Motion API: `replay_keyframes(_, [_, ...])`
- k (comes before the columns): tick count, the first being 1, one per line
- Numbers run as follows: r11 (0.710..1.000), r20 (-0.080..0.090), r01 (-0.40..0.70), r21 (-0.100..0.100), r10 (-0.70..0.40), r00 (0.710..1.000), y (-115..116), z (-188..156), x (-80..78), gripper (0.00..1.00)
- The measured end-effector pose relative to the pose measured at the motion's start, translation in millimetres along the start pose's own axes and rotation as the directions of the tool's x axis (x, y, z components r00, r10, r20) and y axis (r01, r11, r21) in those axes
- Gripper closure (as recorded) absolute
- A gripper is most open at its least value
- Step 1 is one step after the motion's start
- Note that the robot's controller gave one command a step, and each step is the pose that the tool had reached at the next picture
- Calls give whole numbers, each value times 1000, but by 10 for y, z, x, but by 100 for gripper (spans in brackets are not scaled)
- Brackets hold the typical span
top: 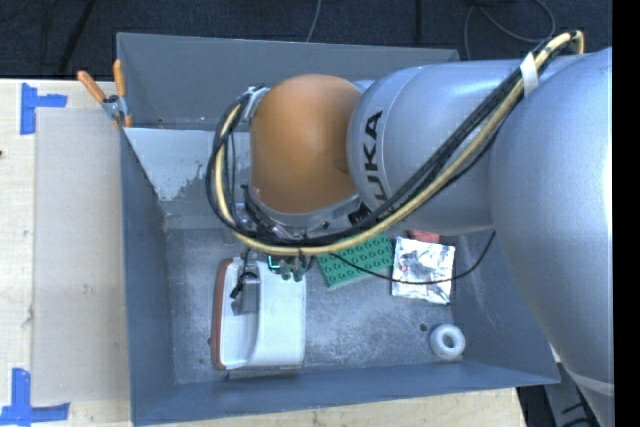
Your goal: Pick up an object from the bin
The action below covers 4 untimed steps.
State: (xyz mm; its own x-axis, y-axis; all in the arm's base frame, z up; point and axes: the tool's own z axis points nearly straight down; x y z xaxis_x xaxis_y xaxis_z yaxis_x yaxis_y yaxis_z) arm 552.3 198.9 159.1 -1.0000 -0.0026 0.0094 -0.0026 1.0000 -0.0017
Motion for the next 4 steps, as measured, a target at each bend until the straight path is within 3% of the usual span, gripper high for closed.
replay_keyframes(1, [991, 0, 134, 1, -134, 991, 228, 937, 162, 0])
replay_keyframes(2, [999, 11, -39, -3, 39, 999, 310, 613, 184, 0])
replay_keyframes(3, [996, 4, 87, 1, -87, 996, 371, 910, 386, 0])
replay_keyframes(4, [997, 8, -72, -1, 72, 997, 130, 554, 483, 0])
